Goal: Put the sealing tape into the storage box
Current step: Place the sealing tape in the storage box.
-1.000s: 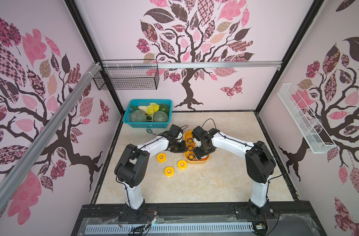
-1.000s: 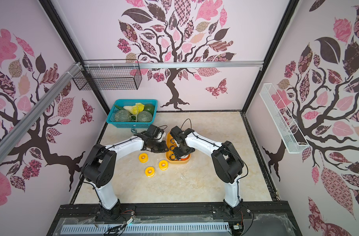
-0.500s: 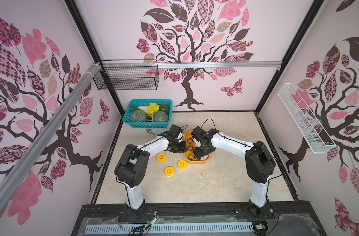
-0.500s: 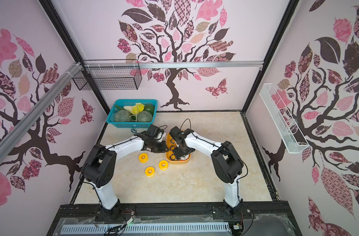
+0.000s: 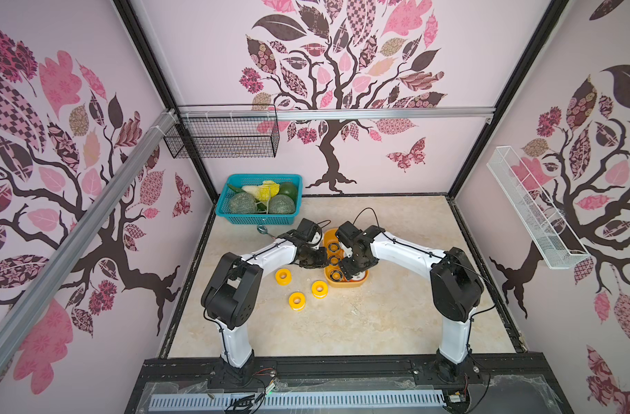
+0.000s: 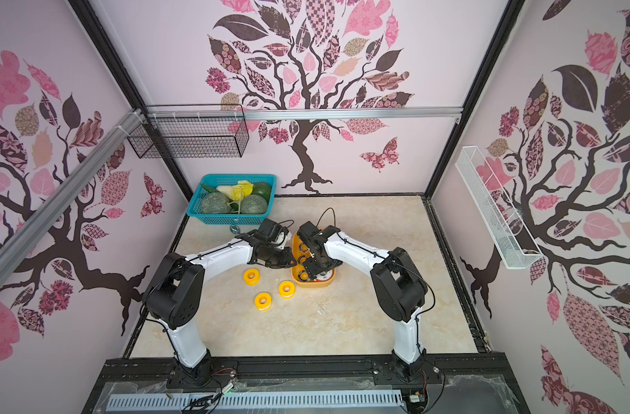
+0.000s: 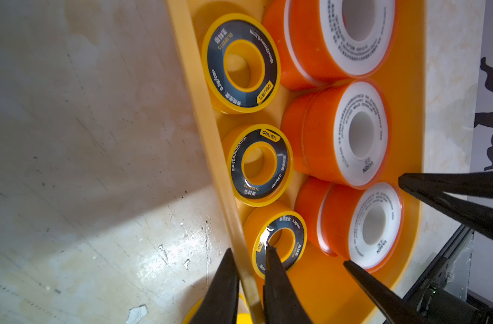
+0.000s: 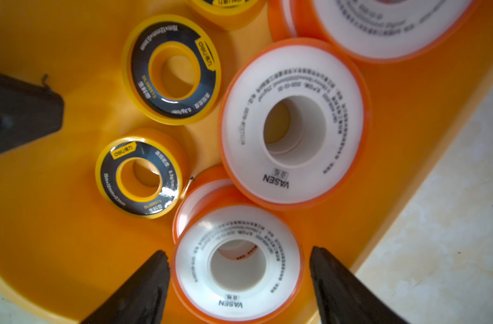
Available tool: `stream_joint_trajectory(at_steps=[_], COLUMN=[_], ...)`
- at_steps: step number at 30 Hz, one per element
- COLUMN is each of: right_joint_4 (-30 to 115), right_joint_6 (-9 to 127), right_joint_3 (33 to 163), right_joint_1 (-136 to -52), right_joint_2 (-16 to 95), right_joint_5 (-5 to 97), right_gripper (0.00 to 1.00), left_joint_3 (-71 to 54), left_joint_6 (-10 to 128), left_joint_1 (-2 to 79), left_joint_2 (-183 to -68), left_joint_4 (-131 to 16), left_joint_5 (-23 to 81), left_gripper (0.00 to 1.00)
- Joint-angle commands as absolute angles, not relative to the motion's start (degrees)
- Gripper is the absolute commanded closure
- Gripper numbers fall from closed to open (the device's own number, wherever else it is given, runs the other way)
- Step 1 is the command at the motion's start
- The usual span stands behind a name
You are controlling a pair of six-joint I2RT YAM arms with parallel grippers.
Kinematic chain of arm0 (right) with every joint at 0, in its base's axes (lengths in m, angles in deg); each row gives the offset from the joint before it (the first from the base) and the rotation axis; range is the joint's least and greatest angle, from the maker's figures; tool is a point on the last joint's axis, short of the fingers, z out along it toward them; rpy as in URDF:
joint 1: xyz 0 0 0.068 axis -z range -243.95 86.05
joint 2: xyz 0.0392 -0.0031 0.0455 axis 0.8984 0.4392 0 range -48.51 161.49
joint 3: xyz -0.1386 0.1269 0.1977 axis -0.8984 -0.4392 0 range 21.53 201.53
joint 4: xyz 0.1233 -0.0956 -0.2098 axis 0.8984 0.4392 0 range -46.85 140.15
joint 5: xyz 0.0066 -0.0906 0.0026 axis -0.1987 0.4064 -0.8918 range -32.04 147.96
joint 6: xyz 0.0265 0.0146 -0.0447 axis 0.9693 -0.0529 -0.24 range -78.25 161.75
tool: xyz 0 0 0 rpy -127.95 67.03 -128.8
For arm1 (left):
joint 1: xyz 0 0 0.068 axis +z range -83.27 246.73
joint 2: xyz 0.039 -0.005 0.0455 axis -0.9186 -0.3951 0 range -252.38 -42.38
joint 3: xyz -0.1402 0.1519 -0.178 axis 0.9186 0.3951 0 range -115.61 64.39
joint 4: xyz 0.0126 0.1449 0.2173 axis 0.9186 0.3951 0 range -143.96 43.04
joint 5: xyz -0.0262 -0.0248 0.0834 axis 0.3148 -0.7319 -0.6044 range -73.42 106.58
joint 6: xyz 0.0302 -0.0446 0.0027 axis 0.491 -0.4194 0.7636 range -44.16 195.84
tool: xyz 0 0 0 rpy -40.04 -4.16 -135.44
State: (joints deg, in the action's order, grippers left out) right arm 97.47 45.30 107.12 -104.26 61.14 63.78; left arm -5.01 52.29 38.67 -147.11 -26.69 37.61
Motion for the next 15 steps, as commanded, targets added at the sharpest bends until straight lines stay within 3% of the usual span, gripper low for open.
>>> stream_joint_trajectory(at_steps=[1,5,10,15], right_joint_4=[96.3,92.8,85.3,81.5], right_joint_6=[46.0,47.4,51.0,53.5], right_joint_3=[107.8,105.1,99.5,95.9], right_joint_1=[-104.1,-102.5,-97.6,-93.1], right_joint_2=[57.0,52.5,46.3,43.1], right_joint_5=[63.7,59.0,48.9,45.1], right_gripper=[0.17,0.17,0.17,0.17], left_joint_3=[-6.9,-7.5,-8.5,-8.3], left_joint_6=[53.3,53.1,53.0,53.1], left_joint_1=[38.5,38.6,38.5,38.5], left_joint_2=[-147.3,-146.5,-145.6,-142.2], left_joint_4=[-26.5,-26.4,-25.9,-24.9], left_joint_5=[38.0,38.1,38.0,35.7], left_gripper=[0.79,0.77,0.57,0.44])
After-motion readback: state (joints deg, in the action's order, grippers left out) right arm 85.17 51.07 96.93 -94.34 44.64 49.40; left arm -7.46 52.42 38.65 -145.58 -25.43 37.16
